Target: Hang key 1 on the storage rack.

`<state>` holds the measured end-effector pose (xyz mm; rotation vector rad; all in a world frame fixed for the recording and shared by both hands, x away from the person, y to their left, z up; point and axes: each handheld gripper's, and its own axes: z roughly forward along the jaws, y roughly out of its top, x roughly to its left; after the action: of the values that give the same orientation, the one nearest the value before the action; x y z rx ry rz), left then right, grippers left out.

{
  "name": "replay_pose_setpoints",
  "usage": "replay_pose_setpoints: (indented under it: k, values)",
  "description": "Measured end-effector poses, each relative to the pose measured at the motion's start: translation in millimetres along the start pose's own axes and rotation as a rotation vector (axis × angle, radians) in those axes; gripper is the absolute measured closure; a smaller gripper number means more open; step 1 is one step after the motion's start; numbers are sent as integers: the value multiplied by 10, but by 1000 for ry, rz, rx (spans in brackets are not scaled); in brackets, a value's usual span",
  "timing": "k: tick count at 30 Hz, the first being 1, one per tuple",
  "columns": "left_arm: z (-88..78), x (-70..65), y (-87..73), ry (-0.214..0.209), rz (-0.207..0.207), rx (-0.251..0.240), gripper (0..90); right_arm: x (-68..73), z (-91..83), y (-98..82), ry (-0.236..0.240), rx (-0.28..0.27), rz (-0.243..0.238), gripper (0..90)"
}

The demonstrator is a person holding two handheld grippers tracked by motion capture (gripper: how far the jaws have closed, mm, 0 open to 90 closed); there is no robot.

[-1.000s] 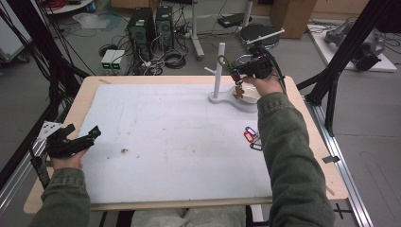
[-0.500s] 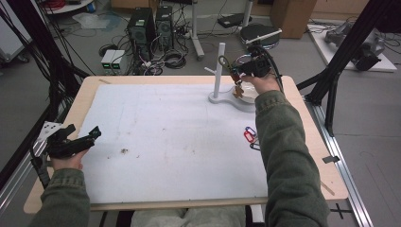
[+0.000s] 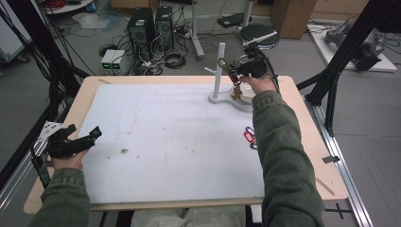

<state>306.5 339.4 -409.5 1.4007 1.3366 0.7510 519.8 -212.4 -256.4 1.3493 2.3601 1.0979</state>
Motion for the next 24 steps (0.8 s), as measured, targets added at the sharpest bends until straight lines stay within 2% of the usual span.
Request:
replay_pose_setpoints:
  k: [4,6,11,17,18,22,24]
  values:
    - [-11,-17,-4,-6,-8,-3,17,-13,66,4,-18,5,7,766]
    - [-11,-22,-9,-14,-19,-3,17,-22,96,-2,0,0,18,767]
    - [-11,-28,-11,-15,-21,-2,17,-36,162,-4,-19,15,16,769]
    - [-21,-19,-10,-8,-18,-4,17,-42,192,-82,0,14,15,779]
    - [-23,-21,-10,-7,-18,-4,17,-46,181,-94,4,20,23,753]
    - [-30,-28,-10,-4,-14,-4,17,-33,105,-123,-12,31,-19,624]
    - [-28,-28,-10,-4,-16,-4,17,-7,52,-131,-32,32,-19,533]
